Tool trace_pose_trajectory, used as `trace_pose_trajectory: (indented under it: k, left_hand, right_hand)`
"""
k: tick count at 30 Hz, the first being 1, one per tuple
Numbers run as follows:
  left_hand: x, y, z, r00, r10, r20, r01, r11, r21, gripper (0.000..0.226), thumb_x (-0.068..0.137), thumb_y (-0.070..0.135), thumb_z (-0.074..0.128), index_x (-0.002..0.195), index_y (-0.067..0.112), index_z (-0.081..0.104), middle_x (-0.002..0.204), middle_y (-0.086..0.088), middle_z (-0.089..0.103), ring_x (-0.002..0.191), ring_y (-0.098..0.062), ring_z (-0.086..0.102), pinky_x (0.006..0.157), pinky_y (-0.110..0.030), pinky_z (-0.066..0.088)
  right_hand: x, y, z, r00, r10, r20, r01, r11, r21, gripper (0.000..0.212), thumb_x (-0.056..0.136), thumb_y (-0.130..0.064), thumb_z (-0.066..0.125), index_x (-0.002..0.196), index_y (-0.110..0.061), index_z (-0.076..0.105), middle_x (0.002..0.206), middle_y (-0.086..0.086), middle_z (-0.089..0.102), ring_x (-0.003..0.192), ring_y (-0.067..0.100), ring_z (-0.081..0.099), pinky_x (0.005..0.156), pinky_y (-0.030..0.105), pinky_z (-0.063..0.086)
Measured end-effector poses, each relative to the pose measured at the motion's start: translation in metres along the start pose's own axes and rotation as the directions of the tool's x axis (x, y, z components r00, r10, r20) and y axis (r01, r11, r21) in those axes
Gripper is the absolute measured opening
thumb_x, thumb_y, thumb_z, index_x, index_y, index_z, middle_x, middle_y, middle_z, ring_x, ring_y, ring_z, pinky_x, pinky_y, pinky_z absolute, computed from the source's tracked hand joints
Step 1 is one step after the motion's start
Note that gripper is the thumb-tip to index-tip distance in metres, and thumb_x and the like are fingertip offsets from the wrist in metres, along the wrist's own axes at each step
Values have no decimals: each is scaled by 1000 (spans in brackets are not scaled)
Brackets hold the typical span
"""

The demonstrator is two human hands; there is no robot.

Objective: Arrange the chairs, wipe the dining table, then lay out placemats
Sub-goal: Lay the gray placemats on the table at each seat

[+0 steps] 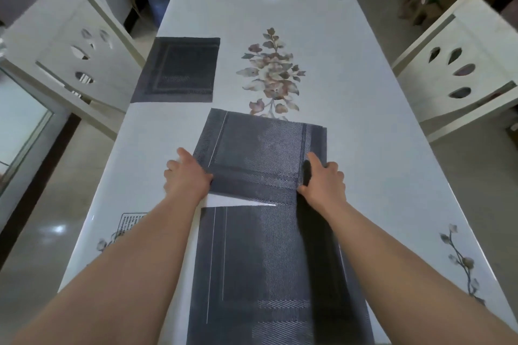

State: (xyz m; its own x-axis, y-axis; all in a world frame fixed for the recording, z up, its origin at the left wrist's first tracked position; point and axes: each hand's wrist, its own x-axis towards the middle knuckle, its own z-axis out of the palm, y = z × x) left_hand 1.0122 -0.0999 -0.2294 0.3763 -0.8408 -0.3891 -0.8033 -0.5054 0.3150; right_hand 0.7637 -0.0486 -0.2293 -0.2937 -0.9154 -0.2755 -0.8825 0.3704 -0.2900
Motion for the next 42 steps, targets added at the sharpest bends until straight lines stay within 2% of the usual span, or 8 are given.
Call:
trace_pose_trajectory:
  k: [8,14,17,25,31,36,40,42]
  left_hand:
    - [11,4,5,993,119,-5,-118,988,95,58,85,17,60,128,20,22,118,-14,51,111,-37,42,75,-47,37]
    - [3,3,2,937,348,-24,-348,937,30,92,85,7,55,145,33,-9,115,-16,52,92,-33,54,75,-45,45]
    - [-3,4,-3,914,403,-53,-405,913,-51,95,87,5,52,146,39,-15,108,-16,47,77,-29,52,69,-41,43]
    - [-27,33,-33,853,497,-161,-515,851,-103,91,88,-8,42,148,44,-3,103,-8,35,78,-29,50,70,-36,37]
    - [-68,52,-48,833,528,-166,-552,816,-171,88,90,-3,43,147,44,-4,107,-13,39,79,-28,50,72,-37,39]
    - [-119,56,-43,822,547,-162,-570,799,-193,87,92,0,46,147,45,-5,112,-15,41,80,-23,46,74,-36,40]
    - [-170,60,-33,821,545,-170,-570,792,-220,89,91,-1,45,146,46,-6,103,-10,37,78,-22,44,72,-35,37]
    - [-198,64,-23,821,544,-174,-571,794,-209,89,90,-3,45,147,44,-5,100,-7,34,77,-22,42,72,-35,36]
  right_hand:
    - [10,-7,-12,994,47,100,-48,999,11,95,76,-37,74,147,-34,11,127,19,39,118,38,40,97,47,36]
    - [13,-10,-4,996,-27,90,24,999,40,95,83,-26,67,147,-42,-2,132,15,33,102,35,52,92,45,44]
    - [11,-11,-4,992,-103,72,88,978,187,89,86,-8,58,148,-44,4,130,13,24,75,29,57,81,40,50]
    - [6,-18,-40,975,-147,-165,181,959,217,83,80,10,45,149,-31,22,111,-1,18,72,21,45,75,29,37]
    - [-19,7,-80,964,-140,-226,190,958,214,71,88,-1,46,146,-37,28,123,13,33,93,26,44,76,29,37]
    - [-55,48,-95,917,-227,-328,263,963,67,32,97,-36,46,127,-27,39,95,-9,42,84,21,54,64,30,43]
    - [-96,84,-112,908,-251,-334,281,959,43,23,97,-39,47,117,-31,41,94,-7,43,76,18,51,53,22,39]
    - [-111,109,-118,917,-240,-319,282,955,92,33,98,-30,46,130,-31,41,97,-13,38,74,10,47,53,19,35]
